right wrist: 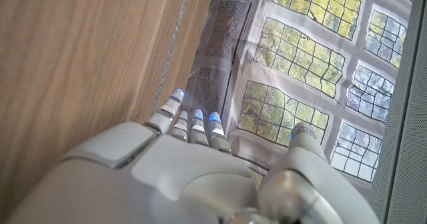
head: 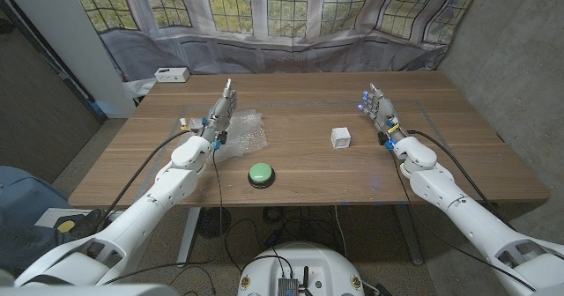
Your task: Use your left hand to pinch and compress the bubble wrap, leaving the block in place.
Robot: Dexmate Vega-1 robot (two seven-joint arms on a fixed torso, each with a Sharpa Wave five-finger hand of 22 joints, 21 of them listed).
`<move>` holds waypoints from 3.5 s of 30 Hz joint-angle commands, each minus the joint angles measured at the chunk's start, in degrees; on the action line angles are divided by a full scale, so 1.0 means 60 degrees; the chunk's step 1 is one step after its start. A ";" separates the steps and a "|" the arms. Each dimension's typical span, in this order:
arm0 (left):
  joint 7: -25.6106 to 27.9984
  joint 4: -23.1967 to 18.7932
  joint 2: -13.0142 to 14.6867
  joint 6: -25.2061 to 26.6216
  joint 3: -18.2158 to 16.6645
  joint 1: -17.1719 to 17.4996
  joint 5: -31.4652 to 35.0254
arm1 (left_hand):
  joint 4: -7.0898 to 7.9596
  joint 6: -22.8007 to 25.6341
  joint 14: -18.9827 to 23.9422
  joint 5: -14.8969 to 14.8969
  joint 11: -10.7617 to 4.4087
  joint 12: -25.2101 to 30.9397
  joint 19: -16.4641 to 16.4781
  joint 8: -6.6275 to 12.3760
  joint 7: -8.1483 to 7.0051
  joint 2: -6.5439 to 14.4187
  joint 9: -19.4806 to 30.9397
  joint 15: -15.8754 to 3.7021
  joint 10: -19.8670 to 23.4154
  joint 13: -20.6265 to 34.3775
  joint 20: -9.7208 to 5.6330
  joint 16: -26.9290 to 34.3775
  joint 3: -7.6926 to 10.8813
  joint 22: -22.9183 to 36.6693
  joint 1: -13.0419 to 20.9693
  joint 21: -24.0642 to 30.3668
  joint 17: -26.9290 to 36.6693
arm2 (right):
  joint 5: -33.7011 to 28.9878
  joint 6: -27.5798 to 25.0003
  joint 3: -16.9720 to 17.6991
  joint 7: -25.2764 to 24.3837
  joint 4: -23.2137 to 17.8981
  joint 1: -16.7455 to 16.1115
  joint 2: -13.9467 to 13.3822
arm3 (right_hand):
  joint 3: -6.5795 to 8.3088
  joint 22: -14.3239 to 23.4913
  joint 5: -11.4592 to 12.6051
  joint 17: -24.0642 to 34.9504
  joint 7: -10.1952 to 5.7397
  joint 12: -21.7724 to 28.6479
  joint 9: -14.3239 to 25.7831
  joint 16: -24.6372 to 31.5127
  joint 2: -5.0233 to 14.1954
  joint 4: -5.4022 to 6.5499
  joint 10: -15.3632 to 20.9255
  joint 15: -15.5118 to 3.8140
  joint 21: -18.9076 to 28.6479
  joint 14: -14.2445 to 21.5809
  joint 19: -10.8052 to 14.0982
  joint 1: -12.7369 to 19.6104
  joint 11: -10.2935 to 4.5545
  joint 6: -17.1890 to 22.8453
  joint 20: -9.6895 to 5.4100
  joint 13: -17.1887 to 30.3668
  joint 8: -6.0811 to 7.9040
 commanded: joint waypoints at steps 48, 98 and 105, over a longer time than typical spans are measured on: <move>0.1461 -0.0980 0.0934 -0.1973 -0.0213 0.0310 0.3063 | -0.0620 0.2888 0.2324 -0.0336 -0.0210 0.0558 0.2325 0.0361 0.0085 0.0058 0.0045 -0.0377 0.2426 0.0010 0.0244 0.0267 0.0409 -0.0021 0.1108 0.0497 0.0028 | 0.0233 0.0543 0.0644 0.0066 -0.0890 -0.1104 -0.0760 | 0.0044 0.0031 0.0042 0.0060 -0.0020 0.0004 0.0051 0.0010 0.0117 -0.0009 0.0131 0.0004 -0.0106 0.0048 0.0003 0.0070 0.0063 0.0326 -0.0011 0.0061 0.0067; 0.4794 -0.1714 0.2628 -0.1265 -0.1212 0.1344 0.7697 | -0.1146 0.3152 0.2599 -0.0499 -0.0267 0.0376 0.2507 0.0153 0.0075 0.0424 0.0054 -0.0445 0.2619 0.0018 0.0224 0.0099 0.1154 -0.0015 0.2092 0.0281 0.0026 | -0.1155 0.0232 0.0373 -0.2396 -0.2988 -0.2360 -0.0412 | -0.0003 0.0032 0.0039 0.0060 -0.0024 -0.0013 0.0051 0.0020 0.0107 -0.0028 0.0249 0.0023 -0.0133 0.0147 0.0064 0.0050 0.0014 0.0299 0.0049 0.0071 0.0023; 0.5265 -0.1977 0.2846 -0.0680 -0.1174 0.1476 0.8261 | -0.1182 0.3217 0.2675 -0.0519 -0.0326 0.0372 0.2576 0.0146 -0.0028 0.0415 0.0056 -0.0492 0.2684 0.0020 0.0263 0.0103 0.1205 -0.0014 0.2140 0.0279 0.0026 | -0.1308 0.0139 0.0322 -0.2620 -0.3158 -0.2444 -0.0362 | -0.0001 0.0032 0.0041 0.0059 -0.0043 -0.0021 0.0051 0.0010 0.0117 -0.0034 0.0248 0.0029 -0.0144 0.0132 0.0050 0.0059 0.0016 0.0302 0.0049 0.0072 0.0020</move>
